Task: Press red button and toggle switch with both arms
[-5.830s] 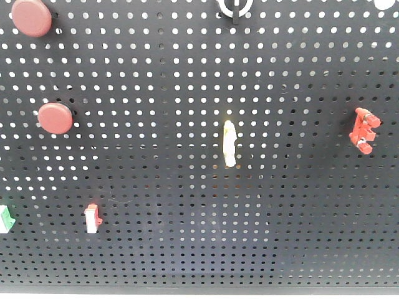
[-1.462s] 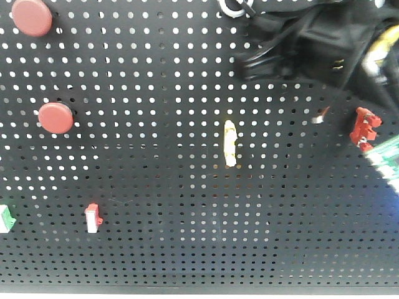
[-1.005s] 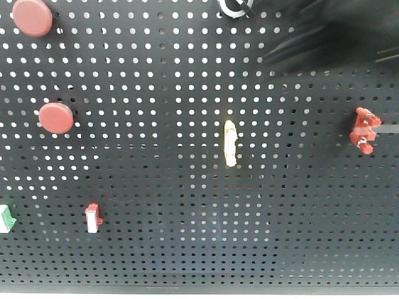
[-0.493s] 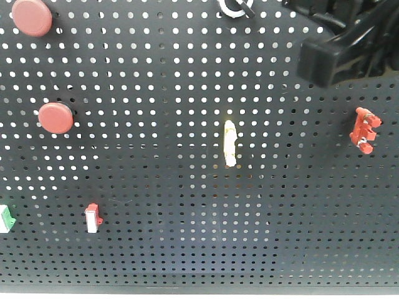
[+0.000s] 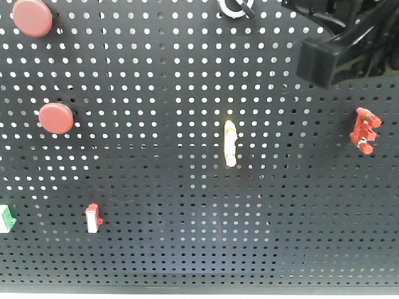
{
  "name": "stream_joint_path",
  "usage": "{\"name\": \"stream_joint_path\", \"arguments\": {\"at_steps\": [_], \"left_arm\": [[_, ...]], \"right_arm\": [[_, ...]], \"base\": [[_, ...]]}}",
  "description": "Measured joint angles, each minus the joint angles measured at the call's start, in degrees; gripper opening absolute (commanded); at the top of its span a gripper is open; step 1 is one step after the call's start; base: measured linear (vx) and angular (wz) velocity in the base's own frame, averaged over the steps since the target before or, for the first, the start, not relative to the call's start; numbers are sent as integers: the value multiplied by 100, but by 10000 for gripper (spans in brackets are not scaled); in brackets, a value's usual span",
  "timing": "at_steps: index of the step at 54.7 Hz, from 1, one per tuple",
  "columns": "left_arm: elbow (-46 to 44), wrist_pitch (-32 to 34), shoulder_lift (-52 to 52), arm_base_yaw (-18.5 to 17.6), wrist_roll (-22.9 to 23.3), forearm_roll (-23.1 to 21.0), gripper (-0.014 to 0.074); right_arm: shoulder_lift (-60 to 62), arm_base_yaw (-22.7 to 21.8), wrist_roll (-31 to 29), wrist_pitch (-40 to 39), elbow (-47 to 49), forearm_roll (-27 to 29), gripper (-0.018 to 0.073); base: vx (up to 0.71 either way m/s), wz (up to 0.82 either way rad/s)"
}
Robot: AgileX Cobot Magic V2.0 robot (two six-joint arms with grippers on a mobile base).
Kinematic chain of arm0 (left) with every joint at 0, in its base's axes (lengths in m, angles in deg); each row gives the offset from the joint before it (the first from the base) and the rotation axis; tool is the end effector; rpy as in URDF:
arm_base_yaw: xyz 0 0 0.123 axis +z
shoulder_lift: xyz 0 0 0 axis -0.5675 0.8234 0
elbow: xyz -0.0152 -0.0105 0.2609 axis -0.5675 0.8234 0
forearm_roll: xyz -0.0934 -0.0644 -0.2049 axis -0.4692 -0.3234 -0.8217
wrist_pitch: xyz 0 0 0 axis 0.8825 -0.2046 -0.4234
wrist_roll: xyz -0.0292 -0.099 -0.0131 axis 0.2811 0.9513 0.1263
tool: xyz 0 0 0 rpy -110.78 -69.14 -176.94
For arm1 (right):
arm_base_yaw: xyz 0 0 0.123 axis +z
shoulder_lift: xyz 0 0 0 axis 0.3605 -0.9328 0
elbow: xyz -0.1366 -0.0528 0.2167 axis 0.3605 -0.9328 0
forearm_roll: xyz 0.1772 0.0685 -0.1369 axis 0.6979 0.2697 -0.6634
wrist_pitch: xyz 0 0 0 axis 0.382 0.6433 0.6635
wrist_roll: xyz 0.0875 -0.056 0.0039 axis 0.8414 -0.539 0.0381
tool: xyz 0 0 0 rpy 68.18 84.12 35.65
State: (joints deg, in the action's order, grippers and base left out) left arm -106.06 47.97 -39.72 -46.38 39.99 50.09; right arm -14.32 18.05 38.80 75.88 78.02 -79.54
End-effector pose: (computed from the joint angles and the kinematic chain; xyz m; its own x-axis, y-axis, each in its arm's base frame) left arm 0.1273 -0.0261 0.4389 0.2249 0.0768 -0.9713 0.1730 0.9779 0.1174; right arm 0.1742 0.1347 0.5005 0.3017 -0.0691 -0.9509 -0.5328 0.8149 -0.2282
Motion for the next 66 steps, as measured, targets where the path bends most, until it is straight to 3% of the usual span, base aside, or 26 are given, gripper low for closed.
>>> {"name": "stream_joint_path", "arguments": {"at_steps": [7,14,29,42,66], "left_arm": [[1386,335,-1011,751,-5,-71,2],[2814,586,-1970,1211,-6,-88,2],[5284,948,-3728,1344,30,-96,2],[5540,965,-3839,1314,675,-107,2],[5540,912,-3839,1307,748,-107,2]], "right_arm": [[0,0,0,0,0,0,0],[0,0,0,0,0,0,0],[0,0,0,0,0,0,0],[0,0,0,-15,0,0,0],[0,0,0,-19,0,0,0]], "base": [[0,0],[0,0],[0,0],[0,0],[0,0]]}}
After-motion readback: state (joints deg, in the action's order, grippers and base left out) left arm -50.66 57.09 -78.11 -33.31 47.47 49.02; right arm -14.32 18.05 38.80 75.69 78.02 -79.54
